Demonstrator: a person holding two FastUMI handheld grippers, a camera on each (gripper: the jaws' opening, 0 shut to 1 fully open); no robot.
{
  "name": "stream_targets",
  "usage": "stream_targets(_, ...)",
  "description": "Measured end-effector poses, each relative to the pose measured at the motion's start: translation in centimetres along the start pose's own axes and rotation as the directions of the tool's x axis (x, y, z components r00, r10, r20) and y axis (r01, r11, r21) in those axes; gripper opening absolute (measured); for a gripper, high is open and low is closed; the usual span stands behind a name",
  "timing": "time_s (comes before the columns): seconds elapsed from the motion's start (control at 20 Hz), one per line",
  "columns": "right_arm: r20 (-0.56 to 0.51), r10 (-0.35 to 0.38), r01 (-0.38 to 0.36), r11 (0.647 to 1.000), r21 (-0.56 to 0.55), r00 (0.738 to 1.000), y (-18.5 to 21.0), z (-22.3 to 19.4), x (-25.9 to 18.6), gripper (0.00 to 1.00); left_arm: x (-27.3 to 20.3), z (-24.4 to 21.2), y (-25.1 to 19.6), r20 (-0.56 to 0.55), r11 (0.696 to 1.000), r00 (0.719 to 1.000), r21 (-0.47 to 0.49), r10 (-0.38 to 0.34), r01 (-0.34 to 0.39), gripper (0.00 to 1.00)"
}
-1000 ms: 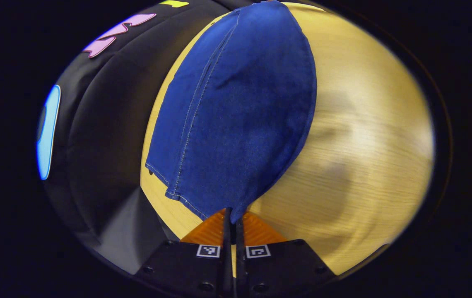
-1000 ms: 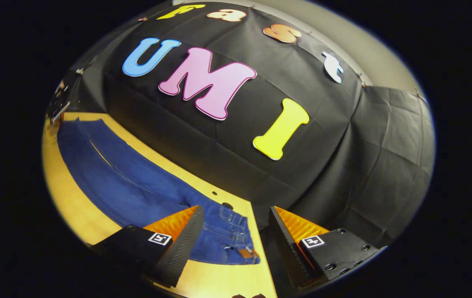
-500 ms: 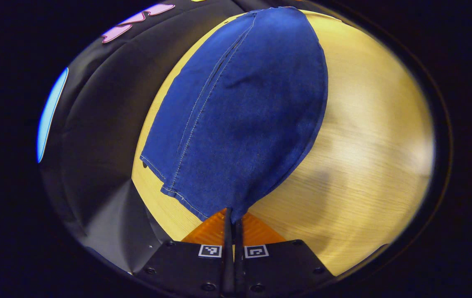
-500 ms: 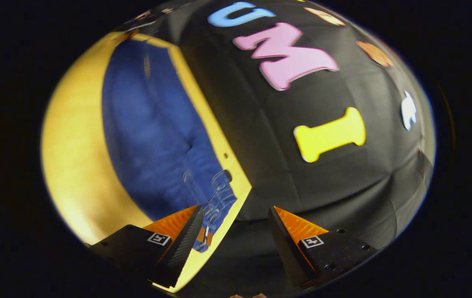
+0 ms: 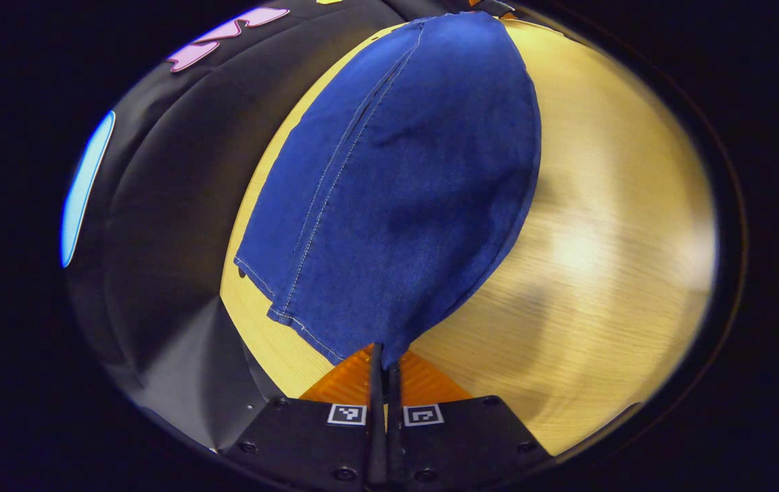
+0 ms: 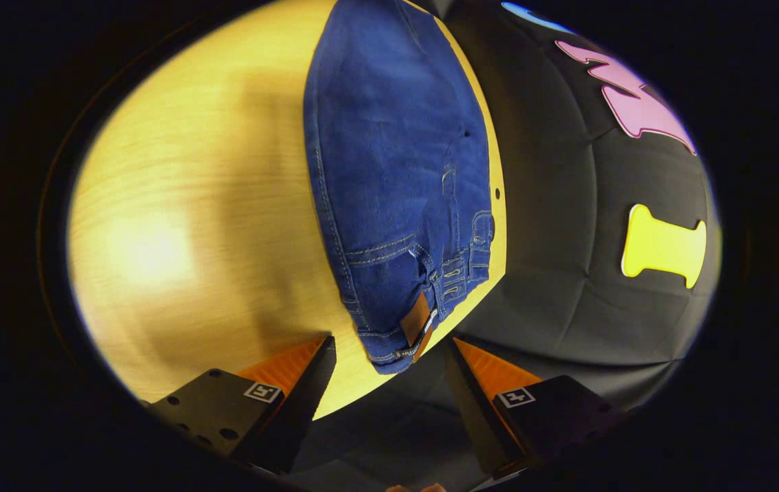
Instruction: Grasp the waist and the cuffs of the jeans and fold them to make the two legs overlap; first hold the waist and fold one-third of the jeans toward the cuffs, then hold the cuffs and fold the remaining one-third in the same direction to finish folding.
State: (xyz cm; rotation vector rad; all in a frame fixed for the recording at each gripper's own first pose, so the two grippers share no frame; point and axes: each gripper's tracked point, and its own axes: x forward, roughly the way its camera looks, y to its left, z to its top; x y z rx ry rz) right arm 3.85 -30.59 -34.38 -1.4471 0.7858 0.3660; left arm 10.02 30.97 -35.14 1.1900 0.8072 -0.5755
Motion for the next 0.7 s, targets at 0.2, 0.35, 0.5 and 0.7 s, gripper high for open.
stream_targets(0.2,0.049,-0.066,0.071,0.992,-0.1,0.997,-1.5,2.5,2.1,0.95,0.0,0.0,0.0,-0.008,1.0,1.0,-0.008,0.014,-0.014,0.06)
stream_targets(0.35,0.058,-0.091,0.096,0.991,-0.09,0.994,-2.2,2.9,4.0,0.9,0.0,0.0,0.0,-0.014,0.999,0.999,-0.019,0.03,-0.03,0.06)
stream_targets(0.5,0.042,-0.078,0.081,0.995,-0.064,0.996,-2.1,3.5,5.6,0.51,0.2,0.1,0.1,-0.014,0.998,0.999,-0.04,0.053,-0.053,0.05)
stream_targets(0.7,0.072,-0.069,0.074,0.995,-0.062,0.995,-1.6,3.3,5.5,0.15,0.2,0.1,0.0,-0.031,0.989,0.993,-0.088,0.115,-0.117,0.06)
